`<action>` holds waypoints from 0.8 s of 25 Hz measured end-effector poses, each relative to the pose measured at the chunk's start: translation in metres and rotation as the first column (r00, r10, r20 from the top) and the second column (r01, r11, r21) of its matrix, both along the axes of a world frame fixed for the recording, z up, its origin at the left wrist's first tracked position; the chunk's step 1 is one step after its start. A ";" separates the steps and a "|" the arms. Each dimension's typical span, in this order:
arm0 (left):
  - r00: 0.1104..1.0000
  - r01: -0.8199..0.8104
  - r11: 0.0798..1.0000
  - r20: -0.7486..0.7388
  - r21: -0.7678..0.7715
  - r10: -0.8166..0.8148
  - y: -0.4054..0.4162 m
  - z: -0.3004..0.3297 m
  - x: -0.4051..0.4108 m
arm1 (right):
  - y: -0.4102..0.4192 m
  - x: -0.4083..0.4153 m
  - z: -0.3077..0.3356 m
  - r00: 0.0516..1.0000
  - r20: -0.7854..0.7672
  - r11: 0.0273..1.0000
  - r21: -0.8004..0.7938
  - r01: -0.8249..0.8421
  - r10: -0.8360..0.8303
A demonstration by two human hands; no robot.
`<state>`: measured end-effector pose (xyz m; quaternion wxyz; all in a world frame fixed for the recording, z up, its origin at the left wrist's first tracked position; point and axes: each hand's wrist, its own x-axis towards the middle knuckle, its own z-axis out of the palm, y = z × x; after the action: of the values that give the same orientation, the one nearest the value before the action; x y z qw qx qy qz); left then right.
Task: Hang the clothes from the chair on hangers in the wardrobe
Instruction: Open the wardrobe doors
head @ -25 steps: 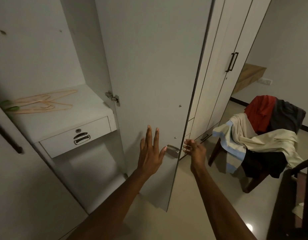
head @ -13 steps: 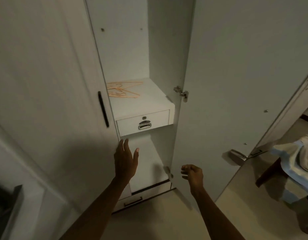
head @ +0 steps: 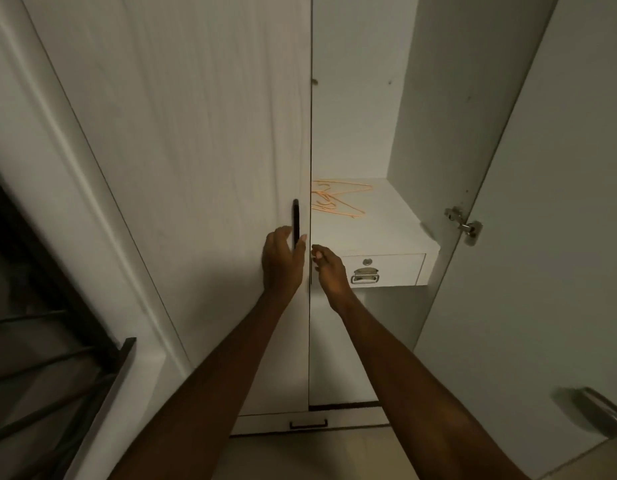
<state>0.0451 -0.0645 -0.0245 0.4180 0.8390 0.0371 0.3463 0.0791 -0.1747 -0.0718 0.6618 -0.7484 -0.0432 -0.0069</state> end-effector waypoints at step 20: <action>0.996 -0.091 0.982 0.009 -0.166 0.093 -0.019 -0.013 -0.045 | 0.003 -0.012 0.033 0.939 -0.077 0.923 0.225 -0.311 0.335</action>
<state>0.0003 -0.0834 -0.0372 0.4702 0.7957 0.1009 0.3681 0.0676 -0.1720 -0.0393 0.7302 -0.6563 -0.1273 0.1409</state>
